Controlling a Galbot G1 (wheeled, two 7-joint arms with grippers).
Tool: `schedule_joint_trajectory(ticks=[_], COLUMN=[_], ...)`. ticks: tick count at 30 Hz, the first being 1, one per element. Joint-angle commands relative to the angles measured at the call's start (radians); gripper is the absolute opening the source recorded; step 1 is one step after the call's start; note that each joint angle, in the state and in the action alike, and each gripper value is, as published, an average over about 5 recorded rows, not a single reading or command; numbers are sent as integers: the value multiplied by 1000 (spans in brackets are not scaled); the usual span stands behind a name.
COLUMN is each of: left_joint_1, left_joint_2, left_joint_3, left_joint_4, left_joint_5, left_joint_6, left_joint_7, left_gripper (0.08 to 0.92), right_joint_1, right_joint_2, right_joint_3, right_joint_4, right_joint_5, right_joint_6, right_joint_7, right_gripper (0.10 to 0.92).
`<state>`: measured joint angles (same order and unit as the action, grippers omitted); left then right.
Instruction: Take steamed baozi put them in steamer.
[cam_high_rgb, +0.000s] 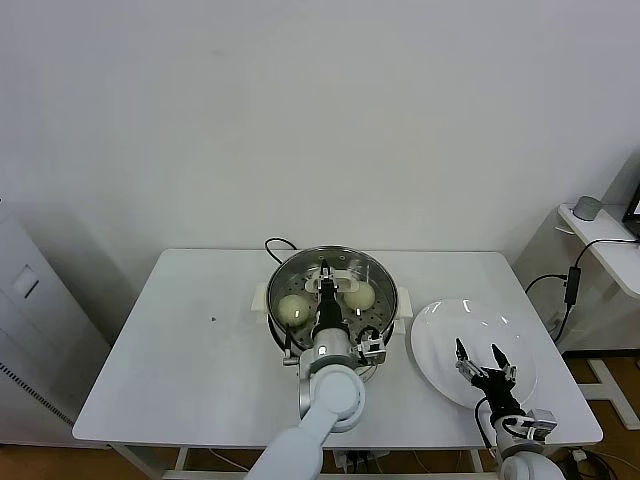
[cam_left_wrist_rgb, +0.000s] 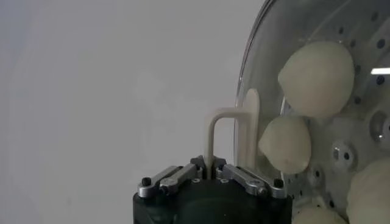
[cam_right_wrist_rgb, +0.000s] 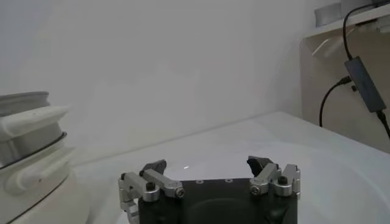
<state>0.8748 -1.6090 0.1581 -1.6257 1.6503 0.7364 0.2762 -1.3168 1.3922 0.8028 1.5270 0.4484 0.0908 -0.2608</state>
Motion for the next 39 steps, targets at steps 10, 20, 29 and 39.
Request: schedule_joint_trajectory(ticks=[10, 20, 29, 39], left_joint_1=[46, 73, 107, 168], left_joint_2=[-49, -49, -49, 1], left_joint_3=[8, 16, 8, -8], left_joint_4=[-81, -177, -296, -419], left_joint_5=[1, 9, 11, 9], left_joint_6=[49, 49, 49, 49], left_joint_7=[15, 55, 89, 124], left_gripper=[315, 609, 807, 823], right_joint_1=[0, 3, 2, 0], right_joint_2=[0, 2, 1, 0], right_joint_3=[1, 0, 3, 1], right_joint_4=[1, 0, -3, 8], right_joint_5=[1, -1, -3, -2], right_joint_6=[1, 1, 1, -7], right_joint_7=[0, 0, -1, -7], right_gripper=[823, 823, 823, 823])
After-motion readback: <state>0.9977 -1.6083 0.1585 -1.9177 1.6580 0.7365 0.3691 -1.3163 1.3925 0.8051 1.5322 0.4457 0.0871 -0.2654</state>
